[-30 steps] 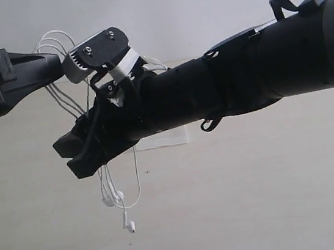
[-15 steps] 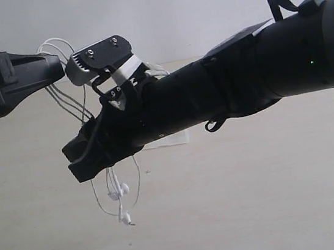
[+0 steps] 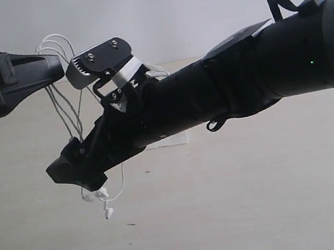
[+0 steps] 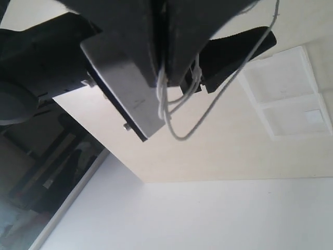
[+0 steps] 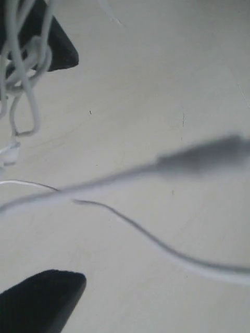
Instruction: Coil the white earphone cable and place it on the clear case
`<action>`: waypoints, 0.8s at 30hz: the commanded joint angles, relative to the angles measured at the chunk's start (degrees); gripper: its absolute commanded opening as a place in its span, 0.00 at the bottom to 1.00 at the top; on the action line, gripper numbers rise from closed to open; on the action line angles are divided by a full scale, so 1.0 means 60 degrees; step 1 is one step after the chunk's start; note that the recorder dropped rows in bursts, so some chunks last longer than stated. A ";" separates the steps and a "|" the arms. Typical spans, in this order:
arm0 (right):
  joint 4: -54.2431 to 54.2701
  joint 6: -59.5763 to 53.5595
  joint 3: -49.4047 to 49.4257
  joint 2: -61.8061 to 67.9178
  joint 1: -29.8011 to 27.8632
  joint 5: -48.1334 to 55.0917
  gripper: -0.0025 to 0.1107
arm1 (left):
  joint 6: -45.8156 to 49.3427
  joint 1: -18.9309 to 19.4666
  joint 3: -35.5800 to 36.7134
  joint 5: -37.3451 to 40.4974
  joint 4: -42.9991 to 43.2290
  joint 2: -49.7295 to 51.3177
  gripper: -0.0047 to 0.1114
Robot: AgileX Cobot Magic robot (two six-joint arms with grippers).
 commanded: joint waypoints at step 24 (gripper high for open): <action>-0.8456 0.8041 -0.0053 -0.1702 0.0022 0.0350 0.90 | 0.0076 -0.0016 -0.0006 -0.0931 0.1250 -0.0049 0.04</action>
